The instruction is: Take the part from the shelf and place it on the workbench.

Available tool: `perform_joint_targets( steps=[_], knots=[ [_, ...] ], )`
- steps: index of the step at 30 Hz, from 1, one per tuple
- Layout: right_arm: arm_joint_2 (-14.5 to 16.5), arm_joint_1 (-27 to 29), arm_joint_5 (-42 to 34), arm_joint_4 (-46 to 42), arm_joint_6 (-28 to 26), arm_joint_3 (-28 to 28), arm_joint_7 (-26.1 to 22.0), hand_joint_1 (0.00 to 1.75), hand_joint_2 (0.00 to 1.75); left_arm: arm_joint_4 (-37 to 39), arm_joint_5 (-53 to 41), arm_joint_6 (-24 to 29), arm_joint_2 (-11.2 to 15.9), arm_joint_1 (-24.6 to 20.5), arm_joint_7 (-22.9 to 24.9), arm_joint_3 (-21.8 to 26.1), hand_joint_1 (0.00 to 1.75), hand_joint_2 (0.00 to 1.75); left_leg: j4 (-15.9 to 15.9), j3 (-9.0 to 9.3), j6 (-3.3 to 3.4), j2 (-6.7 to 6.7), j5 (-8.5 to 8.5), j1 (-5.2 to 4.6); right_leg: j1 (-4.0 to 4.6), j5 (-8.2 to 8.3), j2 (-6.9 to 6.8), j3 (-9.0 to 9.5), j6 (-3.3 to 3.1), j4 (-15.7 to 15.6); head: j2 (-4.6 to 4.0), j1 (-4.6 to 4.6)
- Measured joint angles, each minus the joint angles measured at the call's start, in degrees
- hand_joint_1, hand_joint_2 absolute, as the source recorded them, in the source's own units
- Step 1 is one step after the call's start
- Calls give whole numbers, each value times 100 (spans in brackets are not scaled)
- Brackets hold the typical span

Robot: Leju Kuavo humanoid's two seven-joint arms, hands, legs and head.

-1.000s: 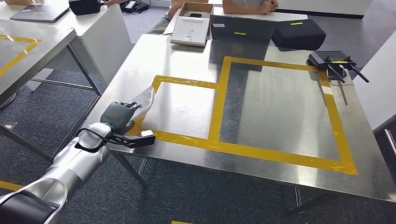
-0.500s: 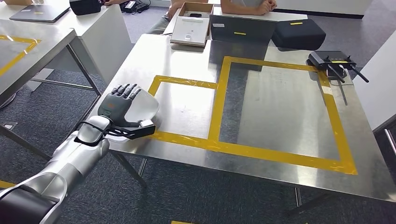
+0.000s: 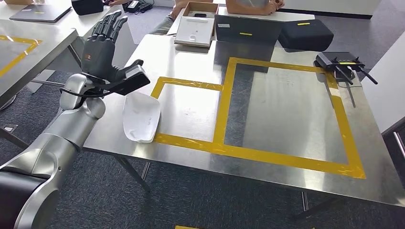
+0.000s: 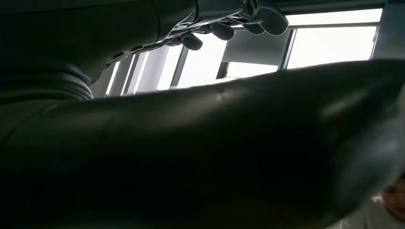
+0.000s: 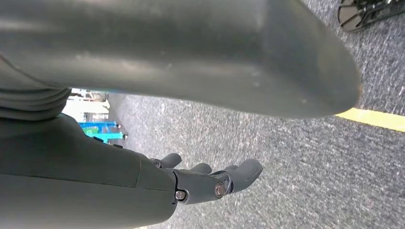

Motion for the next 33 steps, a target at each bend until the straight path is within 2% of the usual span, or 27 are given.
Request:
perform_joint_targets(
  steps=[3, 7, 10, 12, 14, 16, 17, 18, 19, 21, 22, 23, 24, 26, 28, 30, 32, 33],
  knots=[
    [38, -10, -8, 0, -6, -26, 0, 0, 0, -355, 341, 38, -14, -4, -344, 266, 0, 0, 7, -3, 9, 1, -5, -10, -6, 4, 0, 0, 8, 0, -1, -1],
    [87, -16, -10, 0, -15, -51, 0, 0, 0, -934, 586, -8, 37, 113, -480, 372, 0, 0, 33, -19, 31, 0, -11, -23, -12, 12, 0, 0, 35, 0, -1, 0],
    [114, -18, -15, 0, -17, -65, 0, 0, 0, -1329, 675, -91, 105, 230, -502, 374, 0, 0, 44, -34, 73, 0, 0, -40, -27, 32, 0, 1, 78, -14, 0, -1],
    [126, -20, -16, 0, -17, -78, 1, 0, 0, -1548, 712, -125, 137, 265, -503, 373, 0, 0, -28, 6, 120, 7, 67, -10, -14, 15, 1, -12, 119, -9, 0, 0],
    [134, -24, -17, 0, -17, -91, 1, 0, 0, -1697, 737, -141, 148, 278, -503, 372, 0, 0, -108, 41, 173, 24, 159, 38, -4, -227, 0, -152, 155, 308, 0, 10],
    [139, -26, -19, 0, -22, -100, 0, 0, 0, -1778, 755, -147, 151, 325, -504, 371, 0, 0, -100, 1, 196, 34, 194, 50, -27, -620, -1, -466, 190, 1049, 0, 19],
    [139, -26, -20, 0, -27, -104, 1, 0, 0, -1803, 763, -149, 154, 363, -509, 370, 0, 0, -77, -29, 194, 35, 192, 53, -40, -739, -1, -615, 209, 1389, 0, 20],
    [139, -26, -22, 0, -33, -111, 1, 0, 0, -1827, 774, -149, 158, 401, -518, 369, 0, 0, -44, -60, 186, 35, 187, 60, -55, -756, -2, -694, 228, 1564, 0, 20],
    [139, -26, -23, 0, -44, -119, 1, 0, 0, -1850, 793, -149, 163, 431, -530, 367, 0, 0, -2, -94, 168, 34, 175, 72, -74, -659, -3, -664, 248, 1509, 0, 20],
    [138, -32, -28, 0, -68, -136, 1, 0, 0, -1901, 839, -146, 174, 463, -551, 362, 0, 0, 111, -164, 96, 30, 124, 107, -117, -339, -12, -338, 298, 862, 0, 20],
    [138, -37, -31, 0, -78, -142, 0, 0, 0, -1933, 868, -140, 185, 467, -555, 360, 0, 0, 172, -209, 52, 25, 94, 115, -120, -228, -6, -167, 299, 550, 0, 27],
    [138, -39, -35, 0, -83, -148, -3, 0, 0, -1964, 901, -129, 198, 476, -555, 357, 0, 0, 222, -244, 14, 20, 72, 111, -118, -180, 3, -65, 282, 357, 0, 31],
    [139, -42, -37, 0, -84, -154, -3, 0, 0, -1996, 941, -111, 219, 492, -559, 353, 0, 0, 257, -274, -16, 13, 61, 100, -113, -206, 14, -32, 243, 290, 0, 34],
    [141, -42, -31, 0, -85, -165, -3, 0, 0, -2063, 1040, -50, 277, 541, -567, 340, 0, 0, 280, -302, -74, 1, 68, 89, -110, -205, 30, -62, 140, 295, 0, 36],
    [142, -42, -13, 0, -84, -169, -1, 0, 0, -2123, 1132, 24, 367, 597, -586, 327, 0, 0, 377, -356, -141, 8, -35, 101, -118, -178, 23, -86, 49, 257, 0, 31],
    [143, -38, 3, 0, -84, -171, 0, 0, 0, -2169, 1215, 73, 473, 648, -618, 320, 0, 0, 835, -538, -192, 23, -389, 112, -117, -116, 14, -132, -31, 227, 0, 20],
    [143, -32, 14, 0, -85, -178, 0, 0, 0, -2197, 1281, 96, 561, 711, -643, 316, 0, 0, 1533, -794, -215, 28, -768, 115, -99, -48, 8, -210, -69, 221, 0, 16],
    [143, -29, 16, 0, -86, -183, 0, 0, 0, -2209, 1306, 102, 596, 750, -653, 315, 0, 0, 1749, -852, -213, 29, -838, 115, -89, -11, 5, -255, -75, 222, 0, 16]
  ],
)
